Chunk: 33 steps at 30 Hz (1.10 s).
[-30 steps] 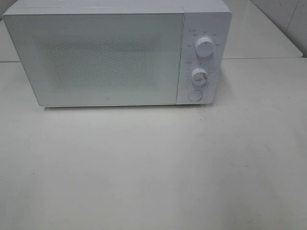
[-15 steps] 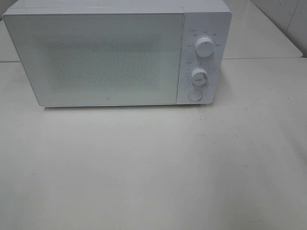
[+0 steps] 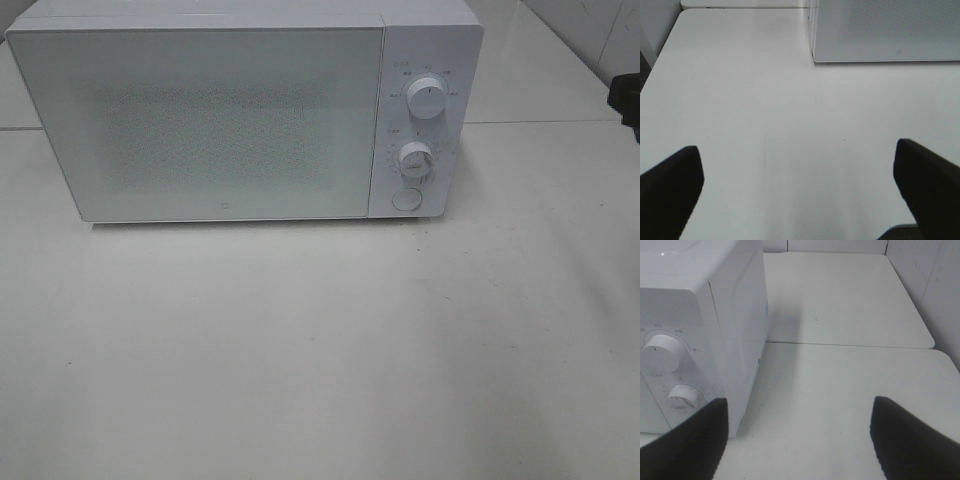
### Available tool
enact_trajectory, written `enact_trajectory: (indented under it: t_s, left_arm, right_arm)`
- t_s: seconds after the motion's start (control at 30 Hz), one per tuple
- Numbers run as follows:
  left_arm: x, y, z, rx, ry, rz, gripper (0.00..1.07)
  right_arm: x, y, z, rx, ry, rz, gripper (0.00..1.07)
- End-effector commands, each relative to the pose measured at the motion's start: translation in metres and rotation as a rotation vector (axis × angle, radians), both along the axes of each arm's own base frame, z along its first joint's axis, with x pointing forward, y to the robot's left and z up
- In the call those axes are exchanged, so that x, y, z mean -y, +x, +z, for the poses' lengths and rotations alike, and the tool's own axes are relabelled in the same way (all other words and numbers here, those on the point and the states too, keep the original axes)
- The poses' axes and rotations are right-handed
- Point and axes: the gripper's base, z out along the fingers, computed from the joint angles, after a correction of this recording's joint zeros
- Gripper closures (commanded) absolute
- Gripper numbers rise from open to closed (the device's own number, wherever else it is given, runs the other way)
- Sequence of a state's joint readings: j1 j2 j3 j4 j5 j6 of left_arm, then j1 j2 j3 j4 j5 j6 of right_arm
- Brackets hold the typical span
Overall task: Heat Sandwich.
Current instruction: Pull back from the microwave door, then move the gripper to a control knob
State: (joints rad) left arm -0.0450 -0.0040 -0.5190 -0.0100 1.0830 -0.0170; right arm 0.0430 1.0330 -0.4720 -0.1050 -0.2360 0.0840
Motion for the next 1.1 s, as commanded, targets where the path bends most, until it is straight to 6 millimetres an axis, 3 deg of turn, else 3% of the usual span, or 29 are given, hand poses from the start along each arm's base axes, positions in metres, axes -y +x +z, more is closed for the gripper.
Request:
enact_trajectory:
  t_s: [0.03,0.43,0.8,1.1]
  left_arm:
    - [0.000,-0.002,0.000,0.030,-0.004,-0.004,0.09]
    - [0.000,-0.002,0.000,0.030,-0.004,-0.004,0.09]
    - [0.000,-0.002,0.000,0.030,-0.004,-0.004,0.09]
    - [0.000,-0.002,0.000,0.030,-0.004,-0.004,0.09]
  right_arm:
    - [0.000,0.002,-0.002,0.052,-0.006,0.006,0.32]
    - [0.005,0.012,-0.042,0.164,0.002,-0.102,0.32]
    - [-0.042,0.016,-0.071,0.127,-0.012,-0.061,0.32]
    - [-0.064,0.014,-0.084,0.134,-0.013,-0.120,0.32]
